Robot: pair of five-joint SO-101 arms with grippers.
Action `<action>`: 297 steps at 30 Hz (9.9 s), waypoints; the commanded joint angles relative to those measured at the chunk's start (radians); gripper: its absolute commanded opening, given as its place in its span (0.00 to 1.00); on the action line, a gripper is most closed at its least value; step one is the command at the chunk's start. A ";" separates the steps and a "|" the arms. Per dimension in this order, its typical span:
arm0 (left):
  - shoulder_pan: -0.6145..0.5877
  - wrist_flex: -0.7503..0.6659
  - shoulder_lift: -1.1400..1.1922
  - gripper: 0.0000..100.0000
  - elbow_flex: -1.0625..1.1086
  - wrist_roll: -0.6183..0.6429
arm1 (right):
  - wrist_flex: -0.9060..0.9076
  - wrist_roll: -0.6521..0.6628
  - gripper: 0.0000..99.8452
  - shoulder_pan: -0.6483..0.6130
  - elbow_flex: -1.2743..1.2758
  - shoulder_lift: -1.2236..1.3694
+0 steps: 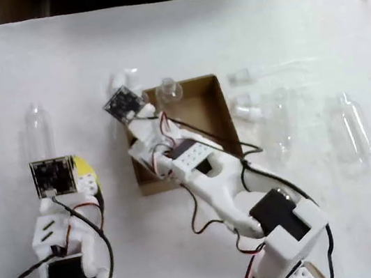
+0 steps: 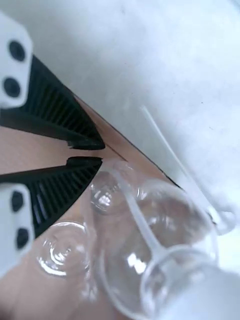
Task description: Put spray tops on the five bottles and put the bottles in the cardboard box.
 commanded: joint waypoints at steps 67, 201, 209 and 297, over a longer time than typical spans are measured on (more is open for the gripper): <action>-0.007 0.017 -0.004 0.02 -0.069 0.008 | 1.116 0.617 0.08 0.659 -1.066 0.371; 0.021 0.011 -0.004 0.02 -0.058 0.006 | 1.333 0.914 0.04 0.685 -1.254 0.716; 0.021 0.011 -0.004 0.02 -0.057 0.006 | 1.423 0.848 0.02 0.687 -1.320 0.570; 0.021 0.009 -0.004 0.02 -0.055 0.005 | -0.414 -0.330 0.02 0.272 0.066 -0.633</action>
